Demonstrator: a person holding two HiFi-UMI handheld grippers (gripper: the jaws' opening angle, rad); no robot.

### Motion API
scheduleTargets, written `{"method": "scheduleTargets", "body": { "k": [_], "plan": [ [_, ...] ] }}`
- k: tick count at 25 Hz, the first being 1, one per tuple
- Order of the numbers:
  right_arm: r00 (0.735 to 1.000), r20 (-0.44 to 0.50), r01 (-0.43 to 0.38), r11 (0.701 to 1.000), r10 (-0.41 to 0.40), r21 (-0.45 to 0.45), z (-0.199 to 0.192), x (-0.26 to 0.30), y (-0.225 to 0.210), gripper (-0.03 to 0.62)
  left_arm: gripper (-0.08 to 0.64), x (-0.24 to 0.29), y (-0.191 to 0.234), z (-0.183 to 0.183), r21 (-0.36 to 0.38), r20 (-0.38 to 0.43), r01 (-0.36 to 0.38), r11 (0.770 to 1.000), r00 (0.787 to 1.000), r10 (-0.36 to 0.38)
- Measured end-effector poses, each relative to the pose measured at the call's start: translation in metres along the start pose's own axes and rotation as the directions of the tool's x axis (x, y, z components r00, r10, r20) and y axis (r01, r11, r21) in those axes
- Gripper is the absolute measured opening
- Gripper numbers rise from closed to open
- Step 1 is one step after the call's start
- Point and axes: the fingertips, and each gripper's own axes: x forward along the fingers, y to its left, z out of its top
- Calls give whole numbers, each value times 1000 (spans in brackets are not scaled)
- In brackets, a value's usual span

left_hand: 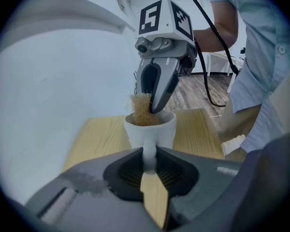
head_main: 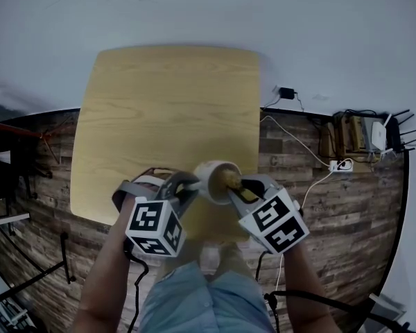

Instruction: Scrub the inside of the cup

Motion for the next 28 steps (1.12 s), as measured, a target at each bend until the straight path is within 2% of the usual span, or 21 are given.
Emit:
{"method": "scheduleTargets", "body": {
  "k": [8,15,28],
  "plan": [
    [998,-31,-54,998,55,29,-13,5,22,67,71,0,1,-1,9,-3,-4,1000,1000,5],
    [985,63,-171,976,164,138,3,13,32,67,71,2,-1,-1,50,-26,3,999,1000,-1],
    [996,62,-63,998,62,18,23,3,7,67,71,2,-2,0,82,-34,16,997,999,-14]
  ]
}}
